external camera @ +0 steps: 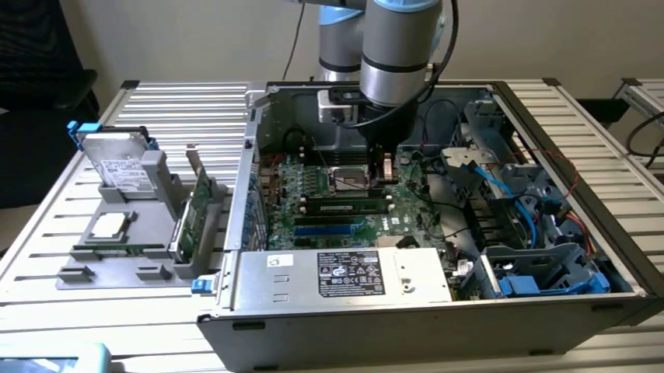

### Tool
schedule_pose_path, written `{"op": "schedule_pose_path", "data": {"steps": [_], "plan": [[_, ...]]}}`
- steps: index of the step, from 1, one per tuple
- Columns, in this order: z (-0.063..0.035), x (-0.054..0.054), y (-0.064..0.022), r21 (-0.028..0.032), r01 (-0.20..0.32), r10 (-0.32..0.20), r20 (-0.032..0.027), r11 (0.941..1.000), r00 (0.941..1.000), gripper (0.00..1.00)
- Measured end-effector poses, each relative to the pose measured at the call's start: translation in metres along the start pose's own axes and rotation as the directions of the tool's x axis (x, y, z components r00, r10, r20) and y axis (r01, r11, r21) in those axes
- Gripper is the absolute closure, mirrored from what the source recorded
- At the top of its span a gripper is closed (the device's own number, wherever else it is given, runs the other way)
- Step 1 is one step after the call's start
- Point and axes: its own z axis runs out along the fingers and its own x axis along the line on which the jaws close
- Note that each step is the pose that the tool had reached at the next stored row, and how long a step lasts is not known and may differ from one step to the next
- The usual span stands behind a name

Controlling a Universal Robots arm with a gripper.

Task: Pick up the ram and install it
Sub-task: 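Press down the ram until it locks into place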

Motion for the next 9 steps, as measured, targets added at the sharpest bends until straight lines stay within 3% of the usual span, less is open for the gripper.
{"op": "schedule_pose_path", "data": {"steps": [2, 9], "plan": [[0.0016, -0.0005, -0.0036, -0.0005, 0.0, 0.0, 0.0, 1.0, 1.0, 0.89], [0.0069, -0.0032, -0.0033, -0.0072, -0.003, 0.003, -0.0006, 1.0, 1.0, 0.89]]}}
